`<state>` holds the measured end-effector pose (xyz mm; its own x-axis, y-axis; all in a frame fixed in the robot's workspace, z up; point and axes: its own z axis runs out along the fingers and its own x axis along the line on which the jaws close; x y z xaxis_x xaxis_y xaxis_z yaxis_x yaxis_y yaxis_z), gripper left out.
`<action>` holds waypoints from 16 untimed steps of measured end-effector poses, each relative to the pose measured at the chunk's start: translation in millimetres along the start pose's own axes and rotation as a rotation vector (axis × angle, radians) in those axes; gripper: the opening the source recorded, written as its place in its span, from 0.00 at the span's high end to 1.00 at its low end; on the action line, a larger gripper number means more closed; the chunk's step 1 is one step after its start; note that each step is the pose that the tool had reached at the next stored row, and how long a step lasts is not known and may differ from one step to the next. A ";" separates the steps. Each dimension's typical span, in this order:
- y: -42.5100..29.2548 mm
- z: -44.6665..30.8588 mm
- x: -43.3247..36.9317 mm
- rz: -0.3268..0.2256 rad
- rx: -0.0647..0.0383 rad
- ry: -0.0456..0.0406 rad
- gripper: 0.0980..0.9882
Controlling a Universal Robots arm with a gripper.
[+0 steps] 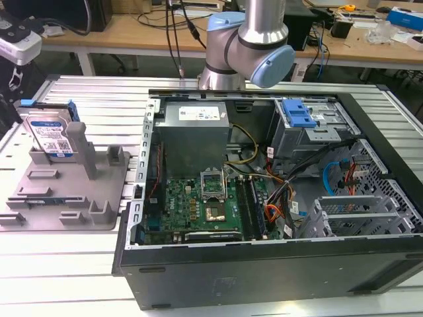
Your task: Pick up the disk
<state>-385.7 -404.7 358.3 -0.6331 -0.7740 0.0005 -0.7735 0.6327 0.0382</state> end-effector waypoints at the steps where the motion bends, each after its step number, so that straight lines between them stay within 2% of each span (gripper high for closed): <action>1: 0.0 0.1 0.0 -0.017 0.000 0.0007 0.85; 2: 0.0 0.2 0.0 -0.047 0.000 0.0018 0.78; 3: 0.0 0.3 0.0 -0.095 0.000 0.0036 0.64; 4: 0.0 0.4 0.0 -0.124 0.000 0.0048 0.57; 9: 0.0 1.0 0.0 -0.268 0.000 0.0102 0.57; 10: 0.0 1.2 0.0 -0.321 0.000 0.0123 0.57; 16: -0.1 1.7 0.0 -0.432 0.000 0.0165 0.57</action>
<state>-385.7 -404.7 356.6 -0.2502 -0.9682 0.0005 -0.9675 0.2500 0.0381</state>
